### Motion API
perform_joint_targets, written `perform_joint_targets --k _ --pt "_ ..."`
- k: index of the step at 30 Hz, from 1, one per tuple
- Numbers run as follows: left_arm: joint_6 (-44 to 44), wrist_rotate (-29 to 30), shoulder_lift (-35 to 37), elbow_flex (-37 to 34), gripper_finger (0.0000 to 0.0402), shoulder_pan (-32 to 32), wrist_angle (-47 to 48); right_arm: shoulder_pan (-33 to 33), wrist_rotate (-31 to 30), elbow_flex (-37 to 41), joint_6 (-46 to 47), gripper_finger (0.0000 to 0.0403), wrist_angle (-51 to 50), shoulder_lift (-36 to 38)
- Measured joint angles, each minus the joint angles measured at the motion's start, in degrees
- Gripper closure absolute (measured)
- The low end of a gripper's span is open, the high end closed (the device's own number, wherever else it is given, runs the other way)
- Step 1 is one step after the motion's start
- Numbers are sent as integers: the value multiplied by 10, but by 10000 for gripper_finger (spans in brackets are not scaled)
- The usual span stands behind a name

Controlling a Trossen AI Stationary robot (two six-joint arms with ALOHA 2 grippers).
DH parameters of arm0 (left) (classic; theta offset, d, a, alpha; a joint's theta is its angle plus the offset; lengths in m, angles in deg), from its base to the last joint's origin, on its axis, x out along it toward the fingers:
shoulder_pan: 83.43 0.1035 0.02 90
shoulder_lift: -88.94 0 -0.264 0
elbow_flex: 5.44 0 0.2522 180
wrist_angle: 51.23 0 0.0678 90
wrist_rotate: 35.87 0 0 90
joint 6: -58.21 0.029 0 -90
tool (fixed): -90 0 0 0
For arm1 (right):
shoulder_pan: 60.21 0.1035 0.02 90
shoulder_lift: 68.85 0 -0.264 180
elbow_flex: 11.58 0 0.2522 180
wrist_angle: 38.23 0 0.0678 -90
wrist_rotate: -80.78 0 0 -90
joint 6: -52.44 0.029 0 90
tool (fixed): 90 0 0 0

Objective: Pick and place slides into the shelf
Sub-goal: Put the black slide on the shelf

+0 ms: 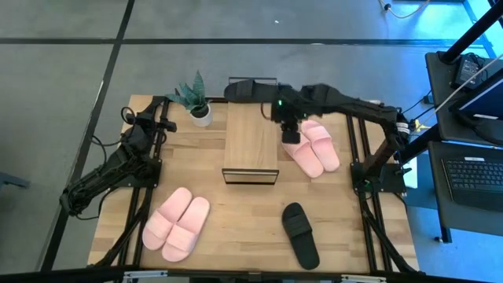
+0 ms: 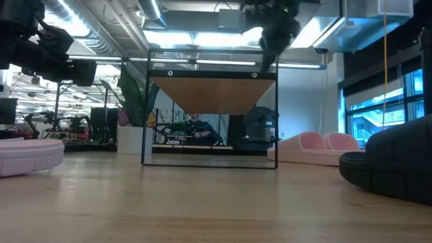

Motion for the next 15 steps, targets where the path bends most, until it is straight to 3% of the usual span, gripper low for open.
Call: perform_joint_targets --k 6,15 --pt "0 0 0 0 185 0 19 23 -18 132 1 247 137 83" --pt "0 0 0 0 185 0 19 75 -18 185 48 247 154 166"
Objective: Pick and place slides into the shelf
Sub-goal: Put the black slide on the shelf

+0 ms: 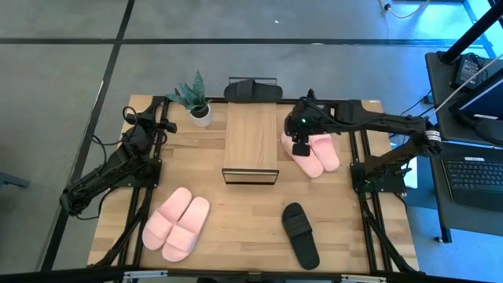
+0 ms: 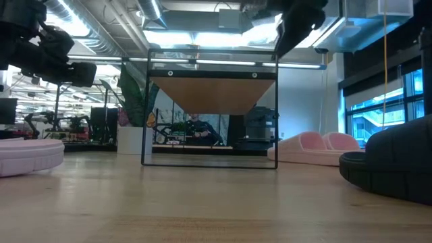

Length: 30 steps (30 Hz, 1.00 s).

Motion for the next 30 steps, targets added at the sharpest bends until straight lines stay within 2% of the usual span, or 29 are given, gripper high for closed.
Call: perform_joint_targets --k 5,12,20,24,30 --pt "0 0 0 0 185 0 0 64 4 8 64 247 -7 2" --pt "0 0 0 0 185 0 0 136 66 51 144 247 -17 0" --pt "0 0 0 0 185 0 0 223 37 96 261 238 -23 0" --pt "0 0 0 0 185 0 0 262 38 107 298 204 0 0" --pt "0 0 0 0 185 0 0 298 38 120 320 126 34 -1"
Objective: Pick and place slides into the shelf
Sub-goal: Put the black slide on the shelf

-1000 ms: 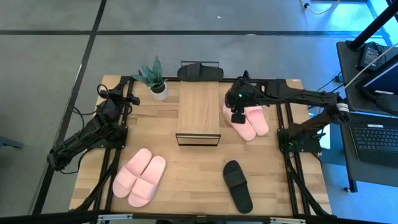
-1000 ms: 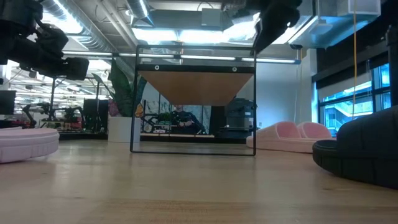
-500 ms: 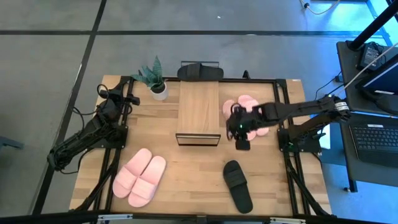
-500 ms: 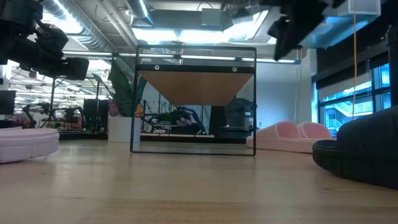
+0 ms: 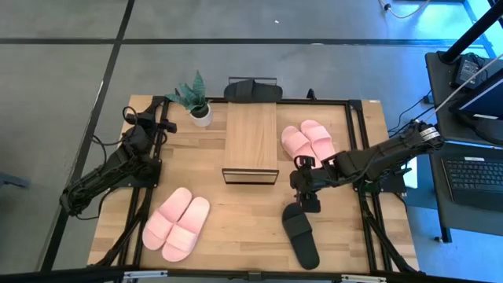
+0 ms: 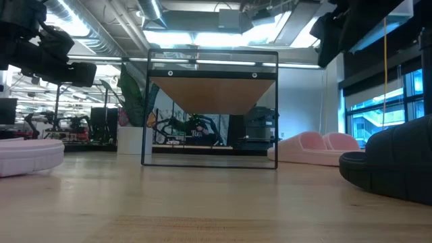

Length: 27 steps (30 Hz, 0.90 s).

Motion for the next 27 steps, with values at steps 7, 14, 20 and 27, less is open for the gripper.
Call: perform_joint_targets --k 7,14,20,27 --pt "0 0 0 0 185 0 0 59 3 0 54 87 72 0" --pt "-1 0 0 0 185 0 0 137 -72 0 83 100 89 -9" --pt "-3 0 0 0 185 0 0 199 -95 -2 124 113 85 -43" --pt "-4 0 0 0 185 0 0 250 -99 -19 121 126 52 -120"
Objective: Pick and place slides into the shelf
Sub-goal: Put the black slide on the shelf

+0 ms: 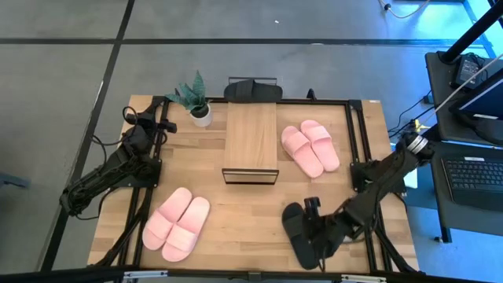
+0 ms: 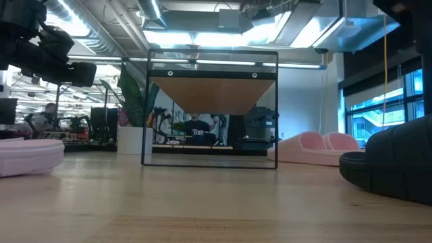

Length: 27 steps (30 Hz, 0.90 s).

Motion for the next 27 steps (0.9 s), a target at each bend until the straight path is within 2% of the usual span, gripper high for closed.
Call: perform_joint_targets --k 5,13,20,23,27 --pt "-1 0 0 0 185 0 0 22 -38 -25 -11 128 -60 -61" --pt "-1 0 0 0 185 0 0 30 -62 -36 5 128 -71 -142" --pt "-1 0 0 0 185 0 0 29 -123 -35 52 129 -103 -164" --pt "-2 0 0 0 185 0 0 26 -127 -36 63 146 -106 -164" --pt "-2 0 0 0 185 0 0 25 -126 -36 66 199 -109 -164"
